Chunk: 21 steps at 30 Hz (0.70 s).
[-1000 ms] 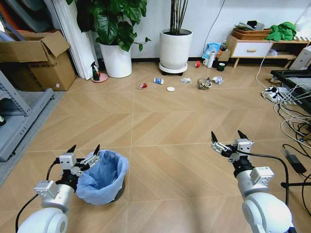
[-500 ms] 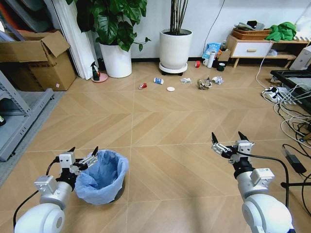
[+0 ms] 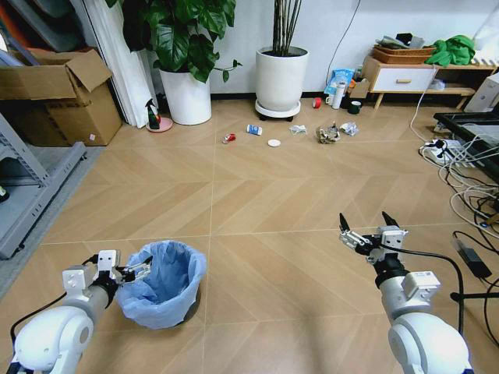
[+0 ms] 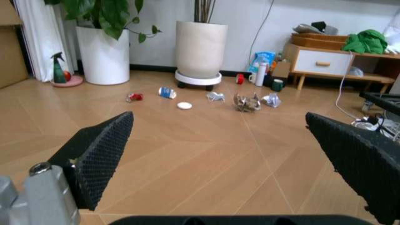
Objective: Pick up the trash bin and place the garbage on the floor into it.
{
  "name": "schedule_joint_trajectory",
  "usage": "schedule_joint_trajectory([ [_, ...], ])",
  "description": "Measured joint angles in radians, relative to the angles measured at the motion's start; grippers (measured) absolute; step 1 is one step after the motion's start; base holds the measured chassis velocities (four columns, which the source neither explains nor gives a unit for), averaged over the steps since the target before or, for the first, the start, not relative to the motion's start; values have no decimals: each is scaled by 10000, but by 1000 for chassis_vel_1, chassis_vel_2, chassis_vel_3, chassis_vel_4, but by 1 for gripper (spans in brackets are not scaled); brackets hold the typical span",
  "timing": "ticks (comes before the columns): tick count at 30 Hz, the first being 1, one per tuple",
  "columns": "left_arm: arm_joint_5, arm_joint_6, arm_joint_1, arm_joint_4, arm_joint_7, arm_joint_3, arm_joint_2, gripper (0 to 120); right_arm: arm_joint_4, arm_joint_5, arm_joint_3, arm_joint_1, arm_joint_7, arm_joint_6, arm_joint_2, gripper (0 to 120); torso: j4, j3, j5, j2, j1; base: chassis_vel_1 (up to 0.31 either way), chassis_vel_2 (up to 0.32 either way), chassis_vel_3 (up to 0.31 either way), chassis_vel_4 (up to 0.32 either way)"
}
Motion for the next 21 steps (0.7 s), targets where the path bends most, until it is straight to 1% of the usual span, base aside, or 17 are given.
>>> schedule_joint_trajectory([
  [1,16,306,-107,210,126,-4,31,100,-4,0,1,-23,0,4,-12,100,1,0,0,0,0,0,0,0,0],
  [3,49,424,-251,461,310,-50,-8,100,-25,0,13,-61,0,32,-21,100,1,0,1,0,0,0,0,0,0],
  [5,63,429,-291,531,336,-56,-28,100,-31,0,12,-69,0,37,-21,100,0,0,2,0,0,0,0,0,0],
  [6,98,430,-402,804,385,-112,-125,100,-93,-1,-84,-62,0,49,-21,100,-2,0,-1,0,0,0,0,0,0],
  [9,107,426,-421,947,433,-197,-189,100,-162,-2,-213,1,-1,50,-33,100,0,0,3,0,0,0,0,0,0],
  [12,267,401,-510,1382,524,-305,-262,100,-298,-26,-510,70,6,50,-87,100,1,0,1,0,0,0,0,0,0],
  [17,432,372,-597,1729,570,-308,-190,100,-401,-52,-755,148,53,43,-117,100,2,0,3,0,0,0,0,0,0],
  [21,437,361,-675,1784,570,-102,-126,100,-502,-62,-864,212,87,36,-126,100,1,0,1,0,0,0,0,0,0],
])
